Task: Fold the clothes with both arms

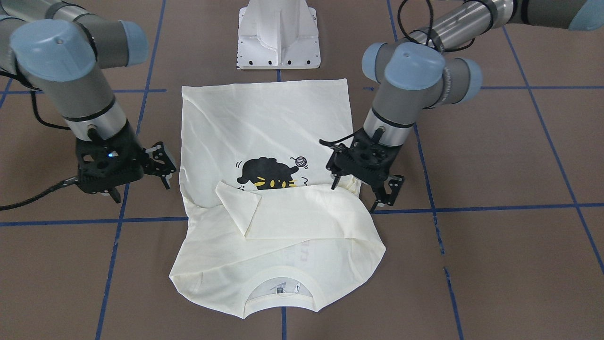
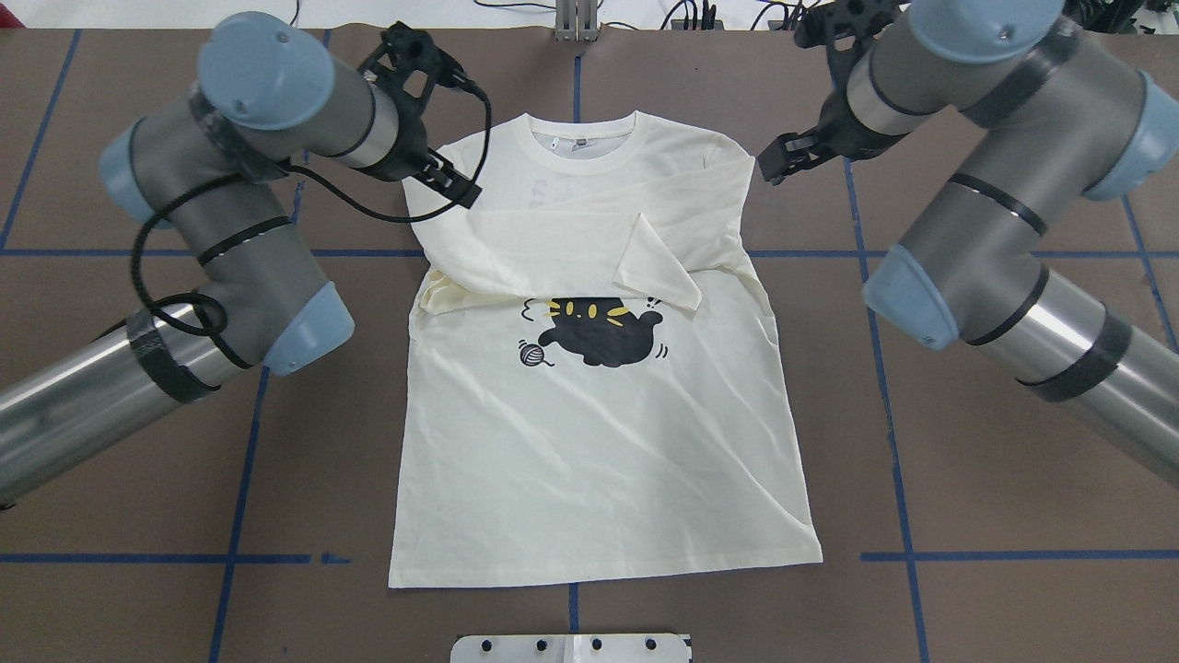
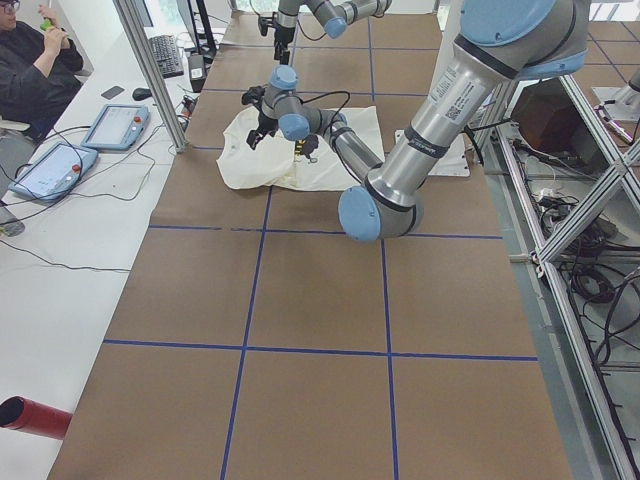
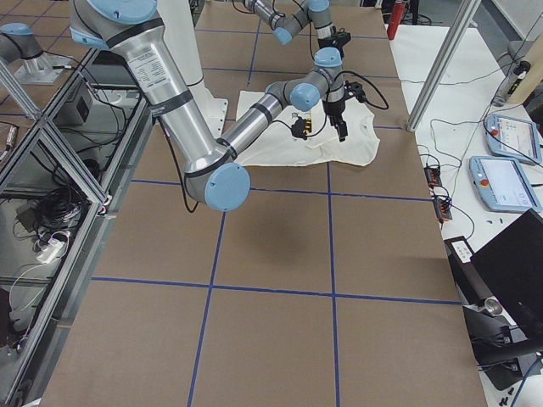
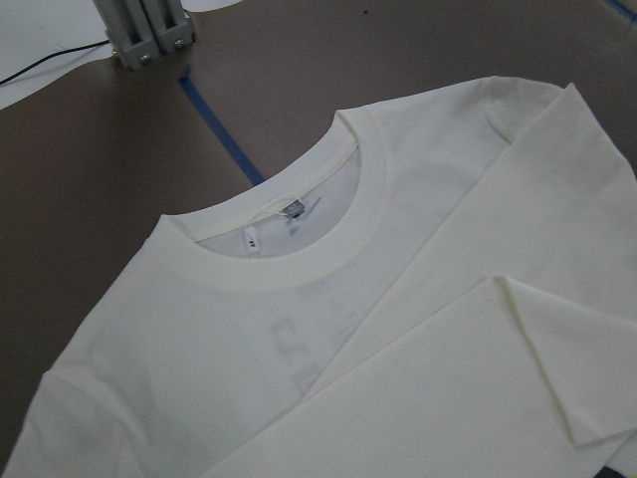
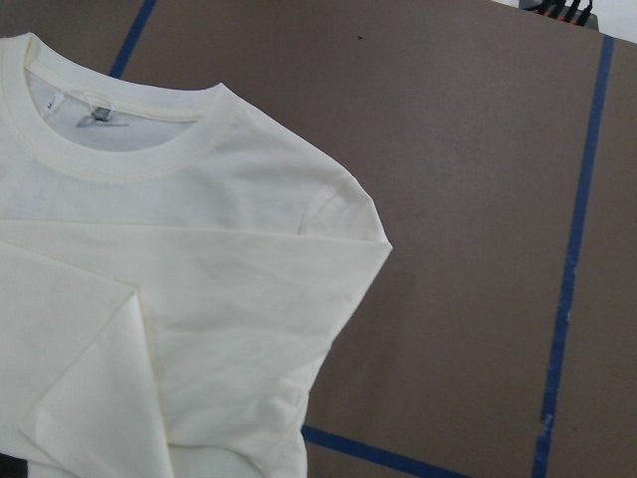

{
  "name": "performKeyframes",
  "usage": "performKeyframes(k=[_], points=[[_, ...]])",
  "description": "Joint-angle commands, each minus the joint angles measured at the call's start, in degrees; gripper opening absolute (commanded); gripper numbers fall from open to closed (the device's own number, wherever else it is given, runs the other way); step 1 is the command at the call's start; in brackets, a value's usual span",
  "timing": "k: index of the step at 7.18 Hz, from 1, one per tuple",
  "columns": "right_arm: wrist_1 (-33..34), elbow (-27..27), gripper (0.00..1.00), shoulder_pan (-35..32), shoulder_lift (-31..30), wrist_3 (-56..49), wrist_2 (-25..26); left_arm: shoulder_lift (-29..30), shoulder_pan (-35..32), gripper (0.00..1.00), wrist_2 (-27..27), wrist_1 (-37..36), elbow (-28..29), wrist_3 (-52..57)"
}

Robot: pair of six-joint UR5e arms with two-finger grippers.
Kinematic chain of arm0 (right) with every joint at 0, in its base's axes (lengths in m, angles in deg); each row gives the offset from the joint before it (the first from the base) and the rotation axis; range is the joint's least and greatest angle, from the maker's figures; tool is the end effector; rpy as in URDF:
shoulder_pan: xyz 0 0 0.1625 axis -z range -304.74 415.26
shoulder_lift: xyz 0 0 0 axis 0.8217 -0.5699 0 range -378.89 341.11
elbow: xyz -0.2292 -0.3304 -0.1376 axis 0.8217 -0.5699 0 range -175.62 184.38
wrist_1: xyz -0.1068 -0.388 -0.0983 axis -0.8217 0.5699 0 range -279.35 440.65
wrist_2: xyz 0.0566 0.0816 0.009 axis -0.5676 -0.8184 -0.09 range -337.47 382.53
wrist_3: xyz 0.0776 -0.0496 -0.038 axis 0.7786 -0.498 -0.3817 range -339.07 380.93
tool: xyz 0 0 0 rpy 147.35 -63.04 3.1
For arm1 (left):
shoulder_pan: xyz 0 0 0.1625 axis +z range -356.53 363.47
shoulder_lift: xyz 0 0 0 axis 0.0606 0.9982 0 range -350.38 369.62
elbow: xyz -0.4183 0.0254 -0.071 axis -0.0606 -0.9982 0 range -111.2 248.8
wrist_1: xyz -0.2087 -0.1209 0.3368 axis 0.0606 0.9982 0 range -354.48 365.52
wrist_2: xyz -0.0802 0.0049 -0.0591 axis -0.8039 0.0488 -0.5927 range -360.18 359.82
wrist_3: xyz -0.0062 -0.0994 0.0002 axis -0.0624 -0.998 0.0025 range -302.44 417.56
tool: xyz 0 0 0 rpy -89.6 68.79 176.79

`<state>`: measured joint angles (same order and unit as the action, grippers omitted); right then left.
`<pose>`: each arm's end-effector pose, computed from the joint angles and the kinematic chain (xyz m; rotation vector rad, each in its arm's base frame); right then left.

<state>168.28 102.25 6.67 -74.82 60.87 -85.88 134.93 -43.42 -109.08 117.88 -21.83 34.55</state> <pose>-0.3649 -0.5678 0.2503 0.3825 -0.7314 -0.1486 0.4018 -0.5770 0.2438 0.6873 0.8098 0.4852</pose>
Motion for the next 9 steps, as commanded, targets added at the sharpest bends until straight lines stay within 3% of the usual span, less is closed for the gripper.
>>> performKeyframes(k=[1,2,4,6,9], points=[[0.8,-7.6,0.97,7.3,8.0,7.1,10.1,-9.5,-6.6,1.00,-7.1,6.1,-2.4,10.1],[1.4,-12.1,0.93,10.6,11.8,10.8,13.8,-13.5,-8.7,1.00,-11.6,11.5,-2.2,10.3],[3.7,-22.9,0.88,15.7,19.8,15.3,20.7,-15.2,-9.8,1.00,-14.2,13.1,-2.4,9.7],[4.1,-25.9,0.77,18.6,20.1,15.7,25.3,-15.2,-9.8,1.00,-14.1,13.1,-2.3,9.6],[4.2,-26.8,0.66,20.2,20.0,15.5,26.5,-15.2,-9.7,1.00,-14.2,13.1,-2.2,9.1]])
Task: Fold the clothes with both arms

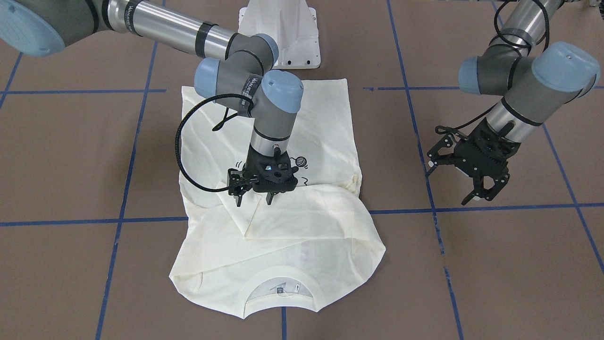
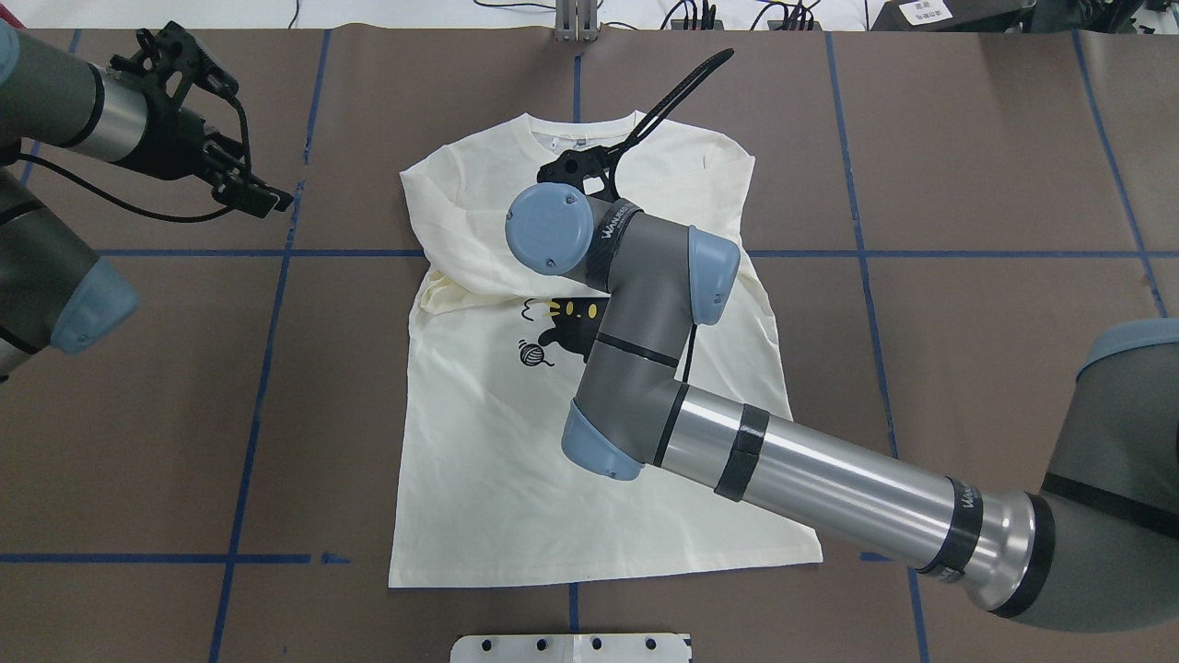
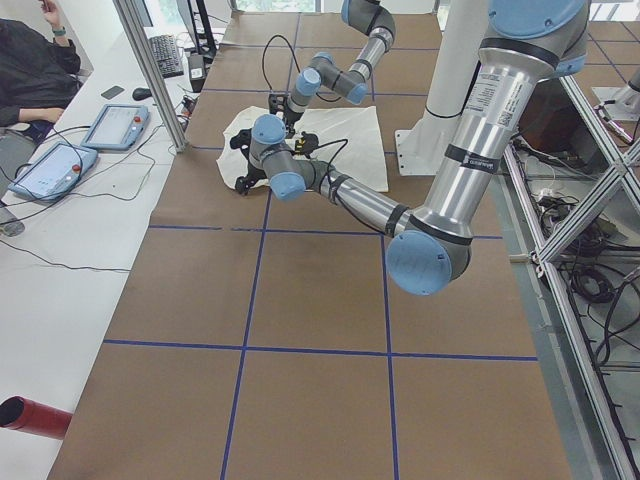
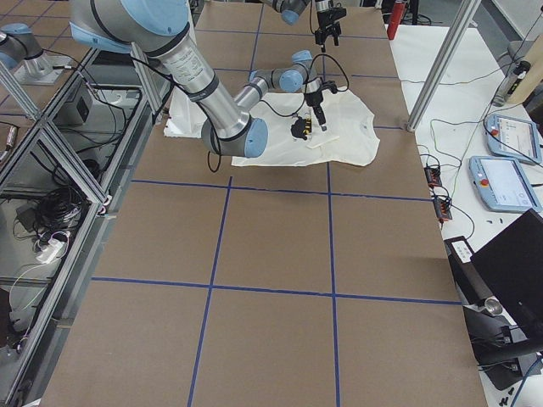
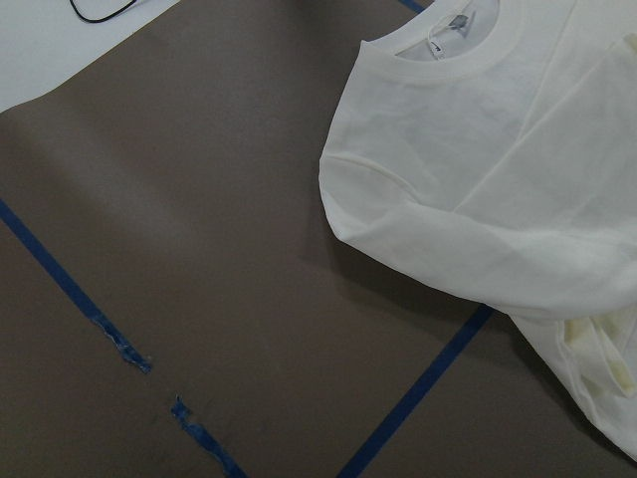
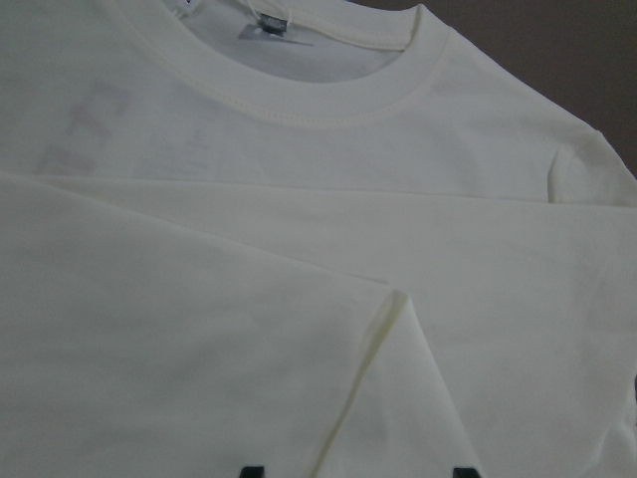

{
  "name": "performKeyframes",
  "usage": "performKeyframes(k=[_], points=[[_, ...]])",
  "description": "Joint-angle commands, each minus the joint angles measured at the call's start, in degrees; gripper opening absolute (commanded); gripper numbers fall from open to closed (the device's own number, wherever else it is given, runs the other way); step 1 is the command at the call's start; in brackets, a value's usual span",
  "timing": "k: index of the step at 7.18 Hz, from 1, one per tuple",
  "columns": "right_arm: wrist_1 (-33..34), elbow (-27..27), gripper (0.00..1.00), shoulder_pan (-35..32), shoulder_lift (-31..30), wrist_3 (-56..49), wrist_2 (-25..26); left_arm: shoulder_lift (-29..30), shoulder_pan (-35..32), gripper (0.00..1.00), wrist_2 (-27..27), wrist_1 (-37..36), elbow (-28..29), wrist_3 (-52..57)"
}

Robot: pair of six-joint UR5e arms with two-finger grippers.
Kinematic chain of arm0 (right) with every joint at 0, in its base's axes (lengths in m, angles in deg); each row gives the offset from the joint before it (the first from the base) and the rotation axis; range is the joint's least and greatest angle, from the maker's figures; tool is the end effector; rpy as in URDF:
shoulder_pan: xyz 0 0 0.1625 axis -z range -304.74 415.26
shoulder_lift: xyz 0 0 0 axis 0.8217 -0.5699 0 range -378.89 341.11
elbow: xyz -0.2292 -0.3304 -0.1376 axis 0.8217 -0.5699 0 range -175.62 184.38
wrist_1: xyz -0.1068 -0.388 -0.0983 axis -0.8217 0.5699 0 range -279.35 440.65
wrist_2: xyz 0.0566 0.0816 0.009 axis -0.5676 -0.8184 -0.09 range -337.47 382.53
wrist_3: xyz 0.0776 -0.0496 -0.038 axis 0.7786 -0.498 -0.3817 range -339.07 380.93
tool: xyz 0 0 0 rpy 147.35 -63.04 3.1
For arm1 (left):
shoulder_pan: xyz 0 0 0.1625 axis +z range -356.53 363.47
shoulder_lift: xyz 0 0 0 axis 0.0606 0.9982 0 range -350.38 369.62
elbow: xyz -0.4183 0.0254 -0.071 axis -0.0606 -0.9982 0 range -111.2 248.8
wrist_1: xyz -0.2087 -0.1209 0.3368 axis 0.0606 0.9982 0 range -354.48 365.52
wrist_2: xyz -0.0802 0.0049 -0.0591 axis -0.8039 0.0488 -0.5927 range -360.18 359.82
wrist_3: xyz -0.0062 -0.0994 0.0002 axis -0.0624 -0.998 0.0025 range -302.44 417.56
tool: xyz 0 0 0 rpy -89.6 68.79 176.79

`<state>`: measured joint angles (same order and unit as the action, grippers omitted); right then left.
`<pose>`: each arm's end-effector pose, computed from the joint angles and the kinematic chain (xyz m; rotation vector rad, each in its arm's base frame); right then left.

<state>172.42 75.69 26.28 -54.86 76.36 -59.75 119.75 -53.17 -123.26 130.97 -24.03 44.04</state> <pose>-0.6302 -0.5167 0.2123 0.4191 -0.4286 -0.0553 0.2809 -0.5702 0.3673 0.7083 0.8880 0.6025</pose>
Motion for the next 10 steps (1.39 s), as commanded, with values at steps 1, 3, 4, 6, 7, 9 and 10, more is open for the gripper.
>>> performKeyframes(k=[1,3,4,6,7,9,10], points=[[0.0,-0.2,0.66,0.7,0.1,-0.1,0.4,0.1,0.1,1.00,0.0,0.1,0.1,-1.0],[0.0,-0.6,0.65,0.7,0.0,-0.4,0.4,0.1,0.2,1.00,0.0,0.1,0.0,-1.0],[0.0,-0.6,0.62,0.9,0.0,-0.5,0.4,0.1,0.2,1.00,0.0,0.1,0.0,-1.0],[0.1,-0.7,0.58,1.1,-0.2,-0.7,0.4,0.1,0.3,1.00,0.0,0.1,0.1,-1.0],[0.1,-0.7,0.47,1.2,-0.1,-0.7,0.4,0.1,0.3,1.00,0.0,0.1,0.0,-1.0],[0.1,-0.7,0.23,1.2,-0.2,-0.8,0.4,0.1,0.3,1.00,0.0,0.1,0.0,-1.0],[0.1,-0.7,0.02,1.2,-0.2,-0.8,0.4,0.1,0.3,1.00,0.0,0.1,0.0,-1.0]])
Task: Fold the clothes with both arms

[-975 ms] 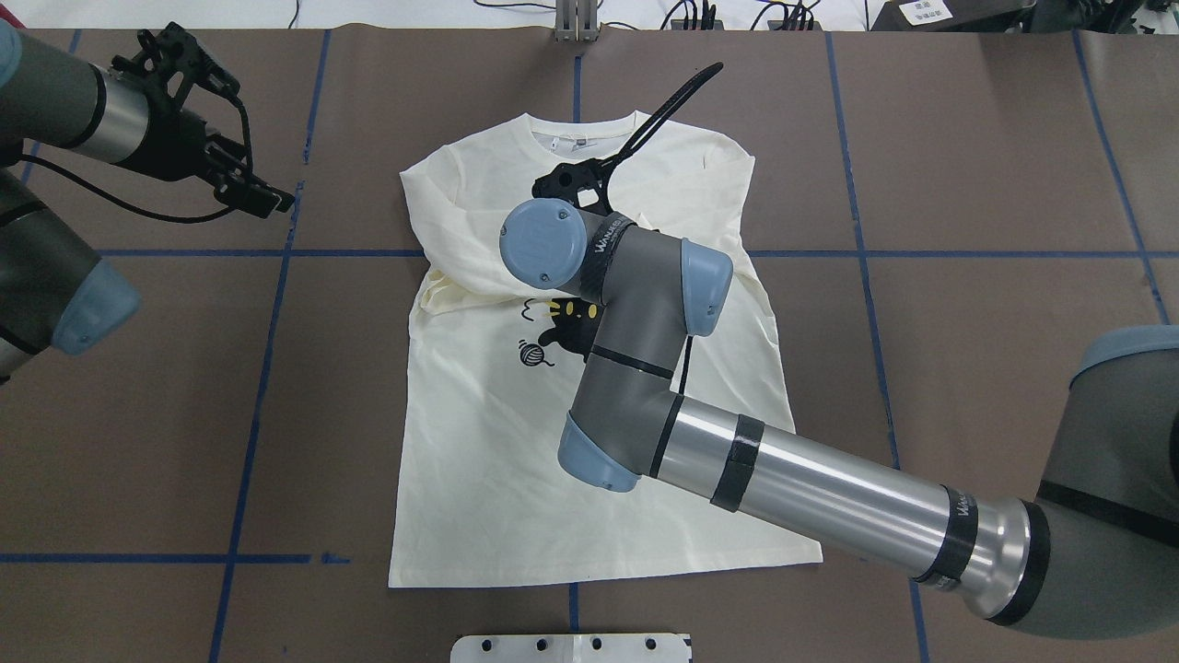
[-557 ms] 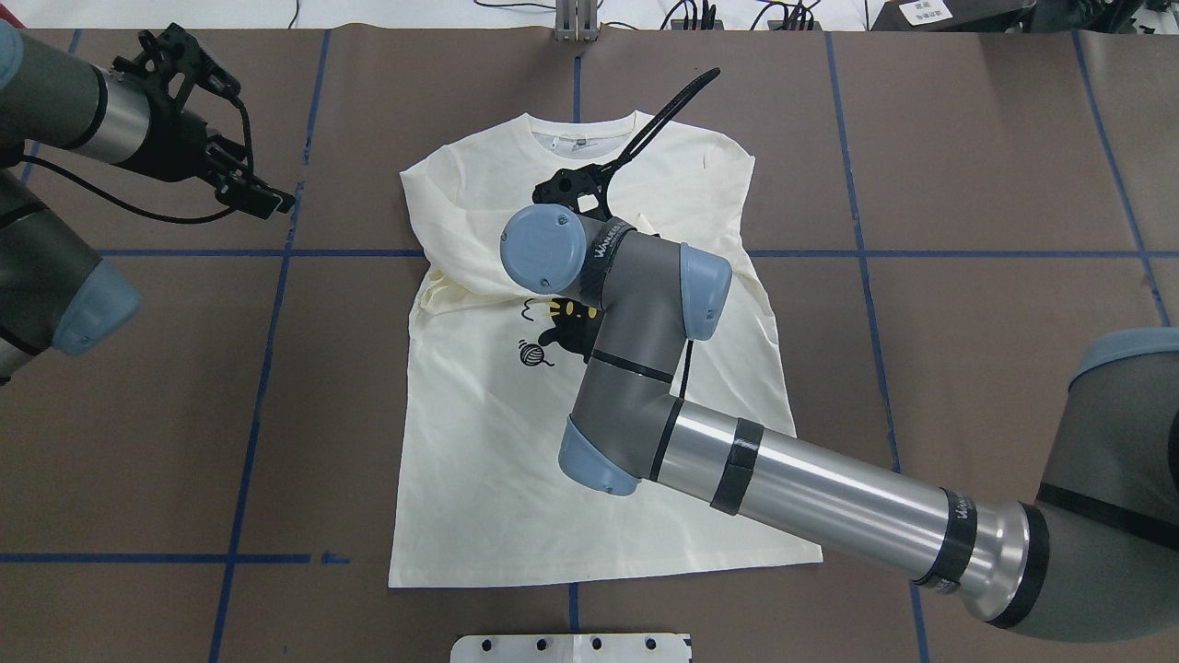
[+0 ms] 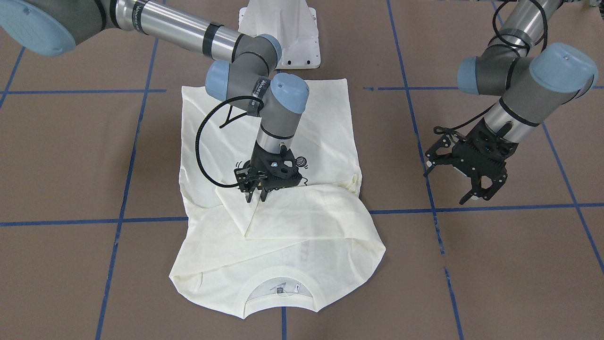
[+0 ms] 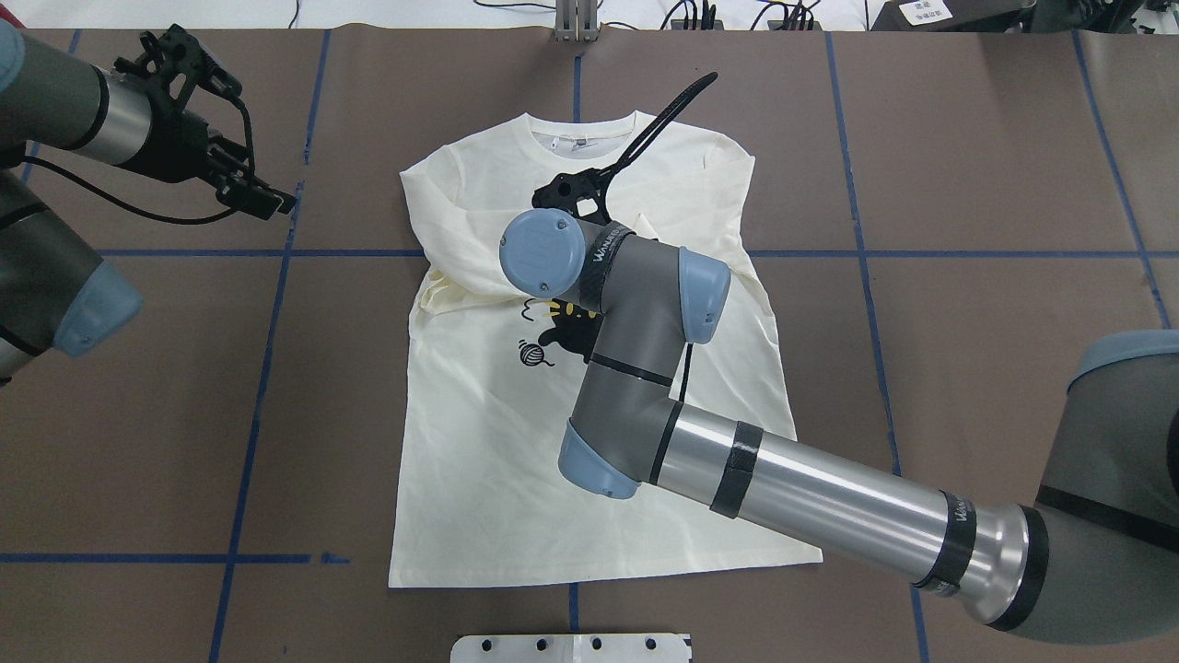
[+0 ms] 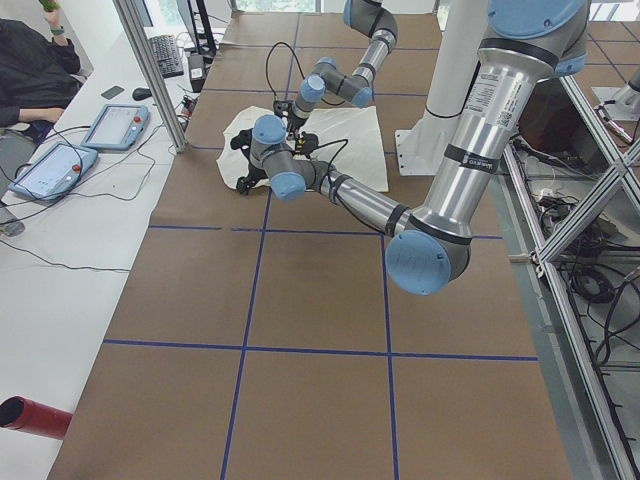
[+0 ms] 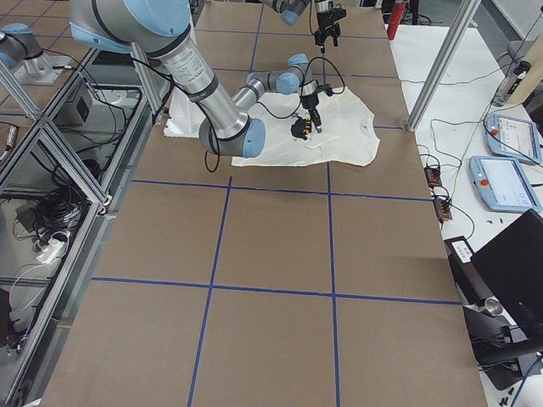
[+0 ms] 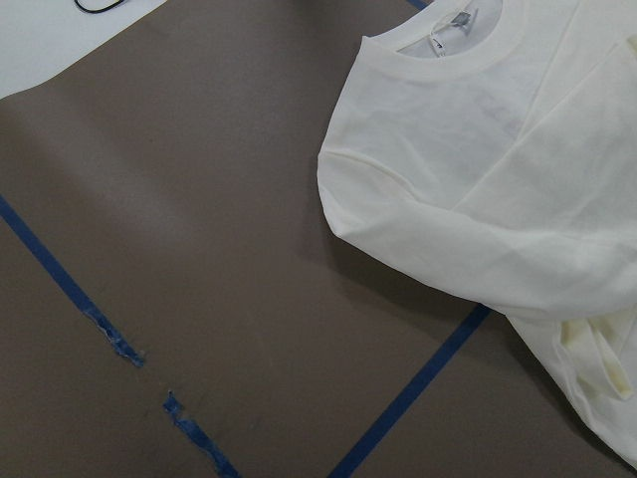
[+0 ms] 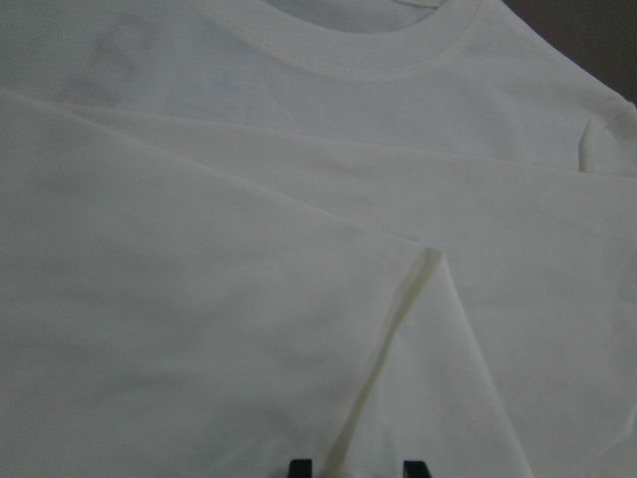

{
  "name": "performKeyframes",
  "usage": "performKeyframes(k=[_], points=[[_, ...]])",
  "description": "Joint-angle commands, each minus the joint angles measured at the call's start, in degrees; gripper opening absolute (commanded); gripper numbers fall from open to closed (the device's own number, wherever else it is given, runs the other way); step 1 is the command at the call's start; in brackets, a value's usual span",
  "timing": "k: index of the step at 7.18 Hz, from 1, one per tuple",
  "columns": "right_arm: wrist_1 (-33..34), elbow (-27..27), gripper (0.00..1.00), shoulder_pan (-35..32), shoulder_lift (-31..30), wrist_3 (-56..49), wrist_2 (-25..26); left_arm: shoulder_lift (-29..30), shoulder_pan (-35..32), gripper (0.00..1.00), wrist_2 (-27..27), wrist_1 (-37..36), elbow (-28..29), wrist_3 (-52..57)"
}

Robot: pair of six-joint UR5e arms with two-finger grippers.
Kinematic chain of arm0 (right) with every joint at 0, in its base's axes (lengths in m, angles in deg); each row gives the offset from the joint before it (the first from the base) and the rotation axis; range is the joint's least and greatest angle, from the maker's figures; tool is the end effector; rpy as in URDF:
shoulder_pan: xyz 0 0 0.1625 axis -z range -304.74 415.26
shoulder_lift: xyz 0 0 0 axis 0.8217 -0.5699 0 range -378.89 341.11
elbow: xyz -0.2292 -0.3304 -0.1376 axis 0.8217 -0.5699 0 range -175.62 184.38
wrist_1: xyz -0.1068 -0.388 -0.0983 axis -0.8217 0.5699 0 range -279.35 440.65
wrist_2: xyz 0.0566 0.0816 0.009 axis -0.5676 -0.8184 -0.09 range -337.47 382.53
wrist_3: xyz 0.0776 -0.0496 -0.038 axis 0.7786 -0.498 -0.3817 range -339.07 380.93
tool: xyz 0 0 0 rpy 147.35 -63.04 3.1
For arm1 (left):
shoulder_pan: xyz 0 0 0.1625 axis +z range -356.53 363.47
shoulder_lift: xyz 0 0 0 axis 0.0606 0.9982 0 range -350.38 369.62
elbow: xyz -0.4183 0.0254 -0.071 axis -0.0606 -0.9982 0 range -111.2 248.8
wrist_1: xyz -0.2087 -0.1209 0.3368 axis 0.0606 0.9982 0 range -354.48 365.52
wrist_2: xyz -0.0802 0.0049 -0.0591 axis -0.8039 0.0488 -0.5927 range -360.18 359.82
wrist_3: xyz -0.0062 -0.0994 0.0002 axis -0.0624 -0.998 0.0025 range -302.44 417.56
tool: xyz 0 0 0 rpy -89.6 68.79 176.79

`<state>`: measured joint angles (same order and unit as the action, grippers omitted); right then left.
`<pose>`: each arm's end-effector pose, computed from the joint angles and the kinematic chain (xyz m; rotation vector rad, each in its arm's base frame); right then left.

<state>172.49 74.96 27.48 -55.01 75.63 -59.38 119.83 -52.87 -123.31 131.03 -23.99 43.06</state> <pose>-0.6426 -0.5050 0.2204 0.4143 -0.4128 -0.0874 0.2842 -0.5690 0.3667 0.6992 0.8966 0.5928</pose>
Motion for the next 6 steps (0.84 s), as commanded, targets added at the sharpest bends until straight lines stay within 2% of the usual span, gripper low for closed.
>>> performKeyframes(k=[1,3,6], points=[[0.0,0.1,0.00,0.0,0.0,0.0,0.0,0.0,0.0,1.00,0.0,0.0,0.0,0.0],[1.0,0.7,0.00,-0.6,-0.1,-0.2,0.0,0.1,0.0,1.00,0.0,0.0,0.0,-0.1],[1.0,1.0,0.00,-6.2,-3.1,-9.4,-0.3,0.0,0.0,1.00,0.0,0.0,-0.3,-0.1]])
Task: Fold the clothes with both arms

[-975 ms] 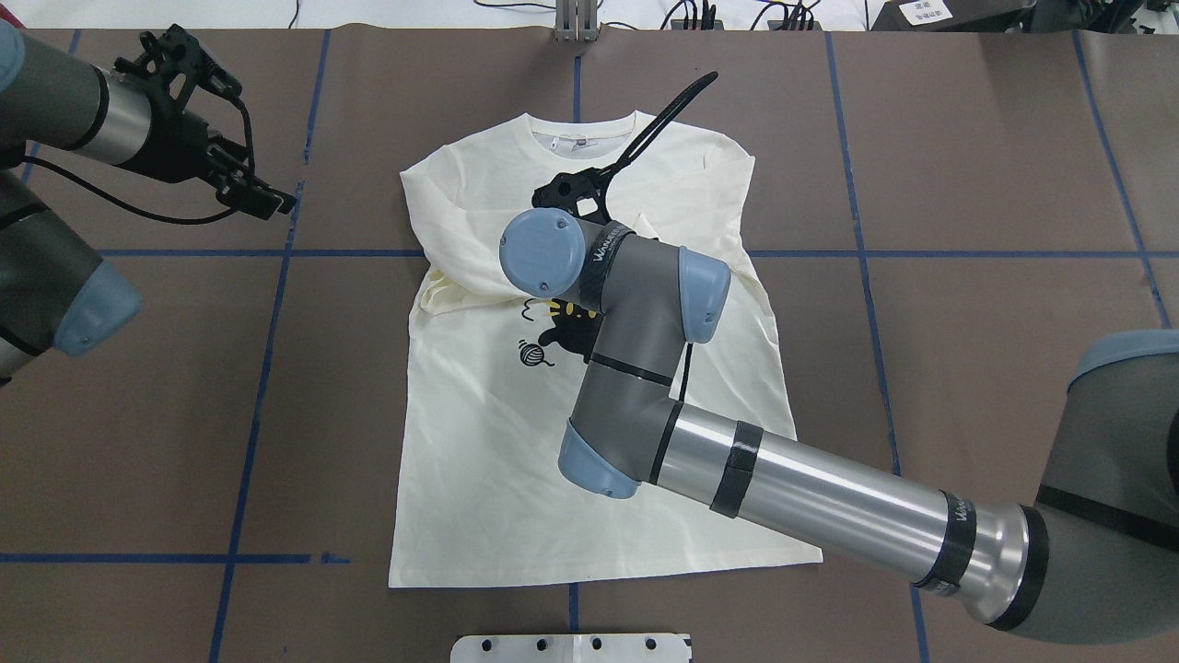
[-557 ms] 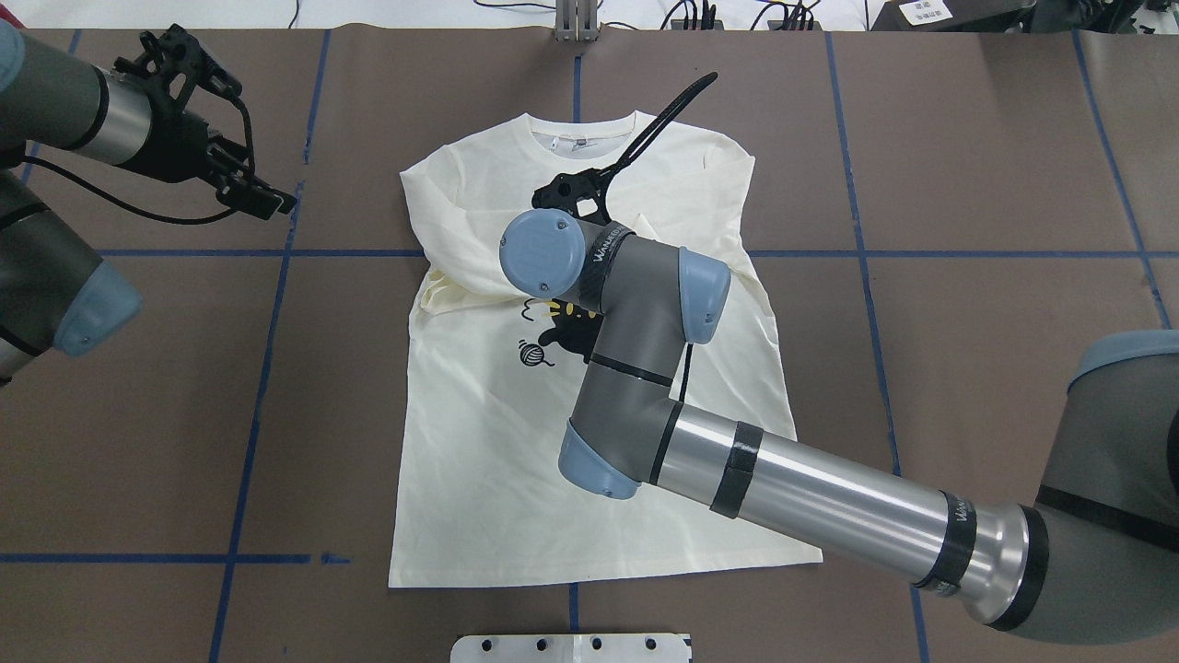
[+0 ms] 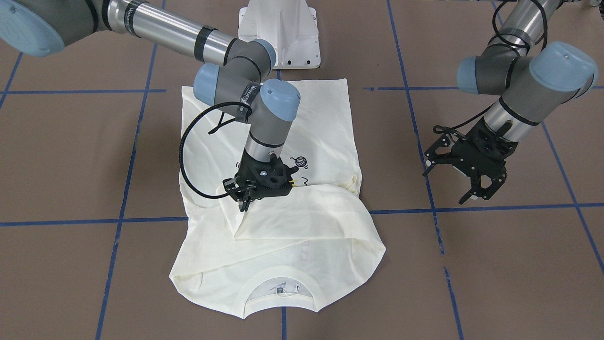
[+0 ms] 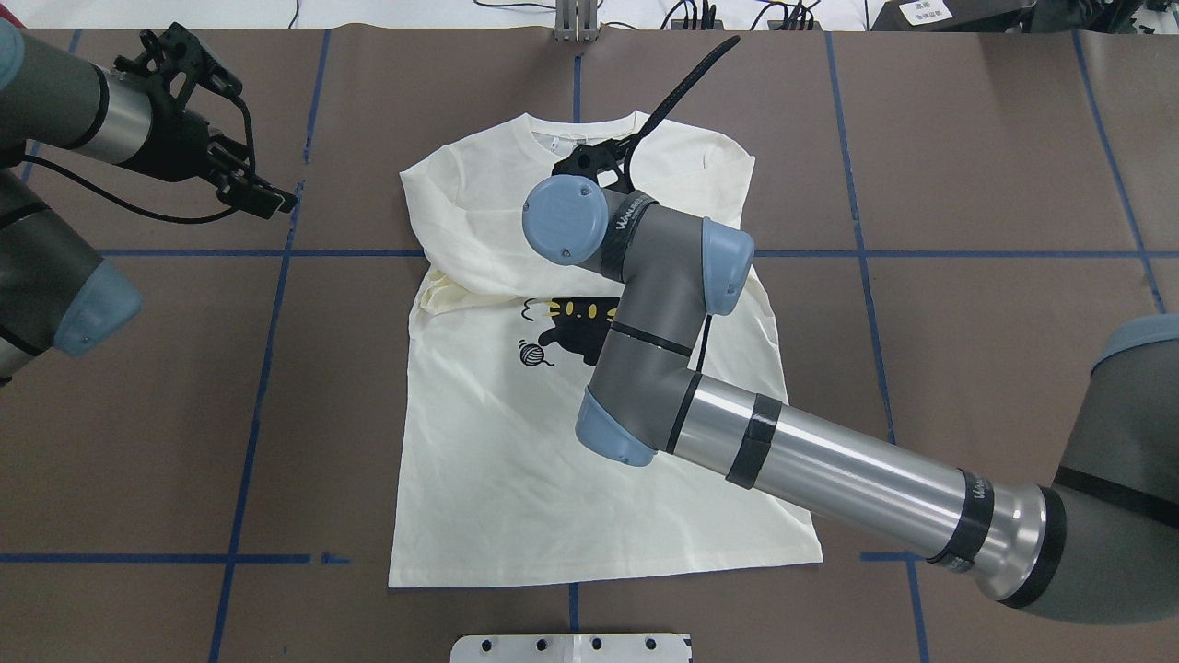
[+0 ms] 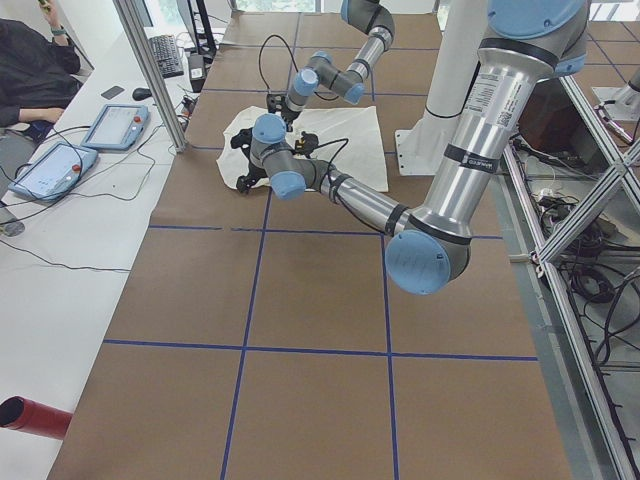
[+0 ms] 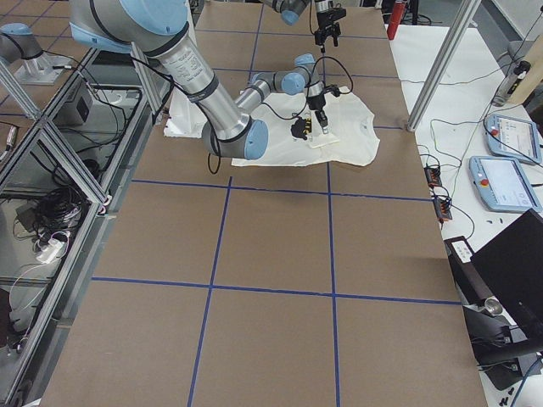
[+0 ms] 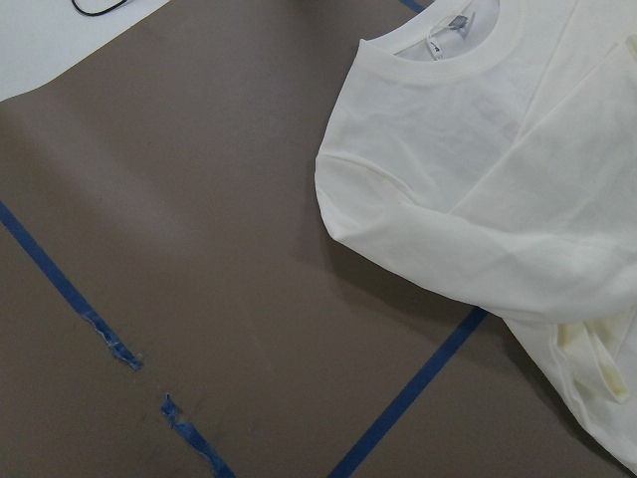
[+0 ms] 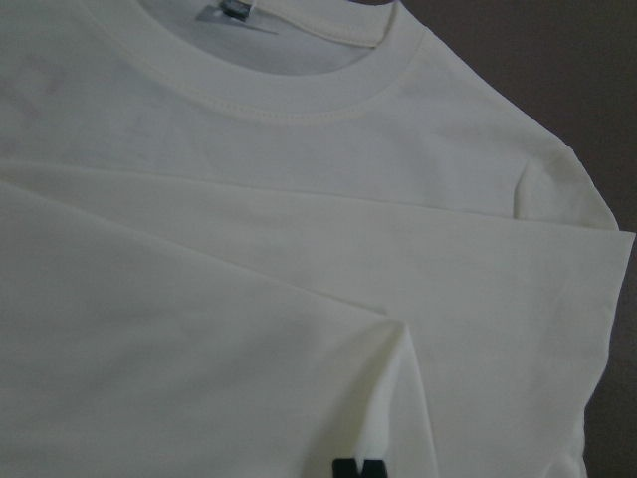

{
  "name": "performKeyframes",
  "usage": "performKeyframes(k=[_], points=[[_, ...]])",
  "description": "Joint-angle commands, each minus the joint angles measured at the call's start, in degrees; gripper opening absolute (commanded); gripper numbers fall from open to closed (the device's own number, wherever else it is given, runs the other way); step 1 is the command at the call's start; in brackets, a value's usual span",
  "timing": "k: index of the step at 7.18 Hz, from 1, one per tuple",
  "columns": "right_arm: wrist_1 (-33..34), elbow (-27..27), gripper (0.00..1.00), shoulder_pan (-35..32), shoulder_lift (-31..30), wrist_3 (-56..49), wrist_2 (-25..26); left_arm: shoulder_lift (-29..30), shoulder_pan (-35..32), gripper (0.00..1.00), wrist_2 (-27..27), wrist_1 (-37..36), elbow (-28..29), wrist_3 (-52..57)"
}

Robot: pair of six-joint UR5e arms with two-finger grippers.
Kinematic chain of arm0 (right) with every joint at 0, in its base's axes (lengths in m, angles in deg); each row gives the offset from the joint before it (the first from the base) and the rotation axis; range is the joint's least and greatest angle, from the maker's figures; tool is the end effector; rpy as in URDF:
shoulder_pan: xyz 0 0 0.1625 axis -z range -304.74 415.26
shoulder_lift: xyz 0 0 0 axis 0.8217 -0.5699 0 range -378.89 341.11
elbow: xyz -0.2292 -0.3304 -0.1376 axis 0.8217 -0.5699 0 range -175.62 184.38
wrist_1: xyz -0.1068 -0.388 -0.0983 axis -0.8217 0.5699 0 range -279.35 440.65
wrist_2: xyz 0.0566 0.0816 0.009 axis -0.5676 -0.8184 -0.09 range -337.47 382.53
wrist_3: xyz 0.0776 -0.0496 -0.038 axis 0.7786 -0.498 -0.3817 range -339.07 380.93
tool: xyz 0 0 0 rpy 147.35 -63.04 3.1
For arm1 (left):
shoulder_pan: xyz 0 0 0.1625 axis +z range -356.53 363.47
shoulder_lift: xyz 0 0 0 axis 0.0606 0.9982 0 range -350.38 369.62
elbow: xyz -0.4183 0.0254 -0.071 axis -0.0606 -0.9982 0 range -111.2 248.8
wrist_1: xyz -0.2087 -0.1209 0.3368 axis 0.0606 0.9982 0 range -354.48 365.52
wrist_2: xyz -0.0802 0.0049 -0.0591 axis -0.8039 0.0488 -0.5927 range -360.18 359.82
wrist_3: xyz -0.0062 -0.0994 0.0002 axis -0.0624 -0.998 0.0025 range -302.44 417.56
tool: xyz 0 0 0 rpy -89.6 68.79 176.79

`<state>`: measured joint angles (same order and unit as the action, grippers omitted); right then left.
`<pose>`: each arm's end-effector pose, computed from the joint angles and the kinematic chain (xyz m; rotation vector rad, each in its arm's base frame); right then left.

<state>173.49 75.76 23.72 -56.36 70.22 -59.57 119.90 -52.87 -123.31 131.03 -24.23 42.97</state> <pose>-0.6042 -0.5433 0.2352 0.4279 -0.3584 -0.1186 0.2838 -0.5685 0.3639 0.7035 0.8988 0.5927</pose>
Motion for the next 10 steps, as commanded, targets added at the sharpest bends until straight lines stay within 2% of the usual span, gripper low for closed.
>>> performKeyframes(k=[1,5,6,7,8,9,10], points=[[-0.6,1.0,0.00,-3.9,-3.2,-7.7,0.0,0.0,0.1,1.00,0.1,0.1,-0.1,-0.1],[-0.8,1.2,0.00,-4.5,-5.4,-10.7,0.5,-0.2,0.3,1.00,0.4,1.9,0.6,-2.9],[-1.8,0.9,0.69,-4.4,-5.5,-10.2,1.2,-0.2,0.3,1.00,0.4,1.9,0.6,-2.9],[-10.2,0.8,1.00,-4.3,-7.2,-9.7,1.8,-0.2,0.3,1.00,0.4,1.9,0.6,-2.9],[-18.6,0.8,1.00,-6.2,-8.1,-8.3,-2.9,-0.2,0.3,1.00,0.4,1.9,0.6,-3.5],[-20.7,2.7,1.00,-9.3,-8.2,-4.6,-14.3,-0.1,0.3,1.00,0.6,1.9,0.1,-8.7],[-20.8,8.1,1.00,-9.4,-11.1,-2.0,-15.9,0.3,0.4,1.00,1.2,1.8,-0.7,-18.8]])
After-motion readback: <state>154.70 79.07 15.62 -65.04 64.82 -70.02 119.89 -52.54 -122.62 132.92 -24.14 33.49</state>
